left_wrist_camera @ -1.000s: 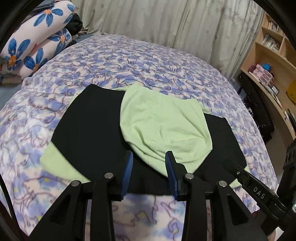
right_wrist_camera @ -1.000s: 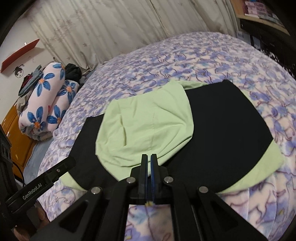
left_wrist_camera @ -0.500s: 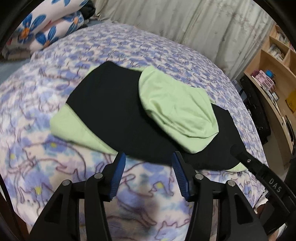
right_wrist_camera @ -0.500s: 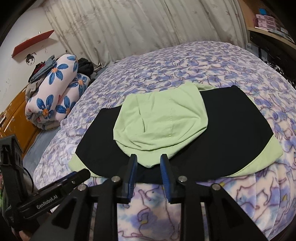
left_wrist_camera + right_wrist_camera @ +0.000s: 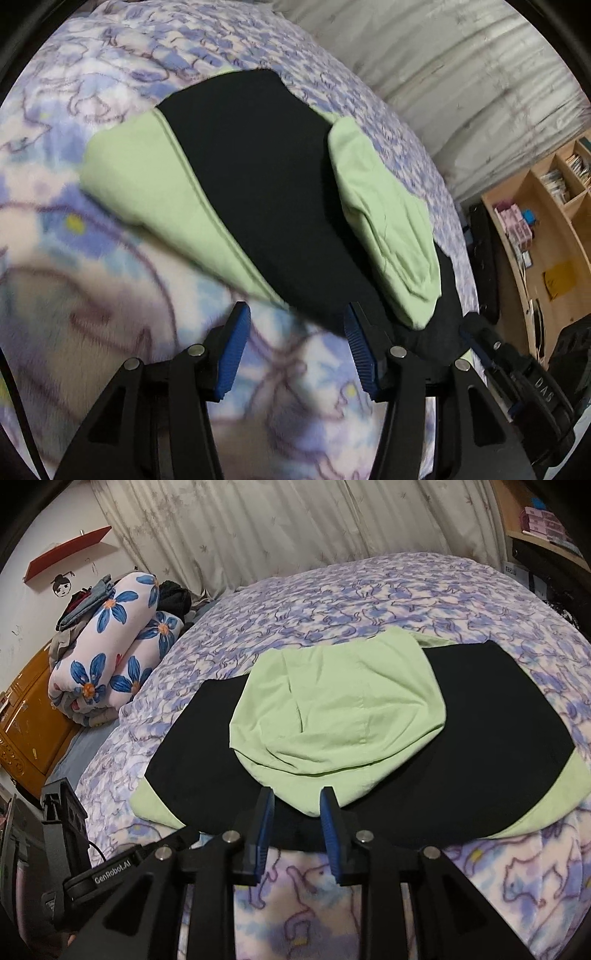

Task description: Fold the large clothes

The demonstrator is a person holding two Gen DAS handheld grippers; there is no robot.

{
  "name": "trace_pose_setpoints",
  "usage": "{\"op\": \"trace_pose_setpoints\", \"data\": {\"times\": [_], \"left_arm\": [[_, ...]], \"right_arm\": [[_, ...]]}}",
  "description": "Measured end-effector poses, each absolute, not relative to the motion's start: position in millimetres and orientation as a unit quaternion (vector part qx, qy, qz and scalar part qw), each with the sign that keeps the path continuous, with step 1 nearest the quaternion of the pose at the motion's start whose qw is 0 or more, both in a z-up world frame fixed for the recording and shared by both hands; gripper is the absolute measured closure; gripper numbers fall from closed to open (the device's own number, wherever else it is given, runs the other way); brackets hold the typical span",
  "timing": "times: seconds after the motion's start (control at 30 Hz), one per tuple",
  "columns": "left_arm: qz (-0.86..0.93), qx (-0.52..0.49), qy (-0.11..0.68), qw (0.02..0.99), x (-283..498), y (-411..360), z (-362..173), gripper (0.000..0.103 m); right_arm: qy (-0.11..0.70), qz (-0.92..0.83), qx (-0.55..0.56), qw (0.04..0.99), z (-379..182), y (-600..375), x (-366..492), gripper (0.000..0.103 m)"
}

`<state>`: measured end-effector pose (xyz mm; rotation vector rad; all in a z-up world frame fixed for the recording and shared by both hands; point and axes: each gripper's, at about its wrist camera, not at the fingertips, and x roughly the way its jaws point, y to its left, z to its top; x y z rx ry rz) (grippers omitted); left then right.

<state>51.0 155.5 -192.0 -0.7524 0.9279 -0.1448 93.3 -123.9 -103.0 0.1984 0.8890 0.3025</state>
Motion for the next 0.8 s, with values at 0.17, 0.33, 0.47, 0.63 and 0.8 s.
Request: {"op": "trace_pose_setpoints", "data": {"times": [0.17,0.33,0.47,0.63,0.8], "left_arm": [[-0.054,-0.364,0.429,0.825,74,162,-201,0.052],[-0.046,-0.384,0.425,0.819,100,170,-209,0.052],[-0.039,-0.388,0.419,0.820,120,175,-210,0.052],[-0.019,-0.387,0.414,0.823,143,183,-210,0.084],[-0.013,-0.351,0.393,0.850,150,175,-192,0.094]], "right_arm": [[0.427,0.149,0.095,0.887,-108,-118,104,0.077],[0.423,0.153,0.089,0.888,-110,-115,117,0.077],[0.425,0.155,0.092,0.887,-114,-113,131,0.077],[0.424,0.154,0.097,0.887,-118,-113,149,0.077],[0.399,0.147,0.097,0.900,-113,-118,172,0.078]]}}
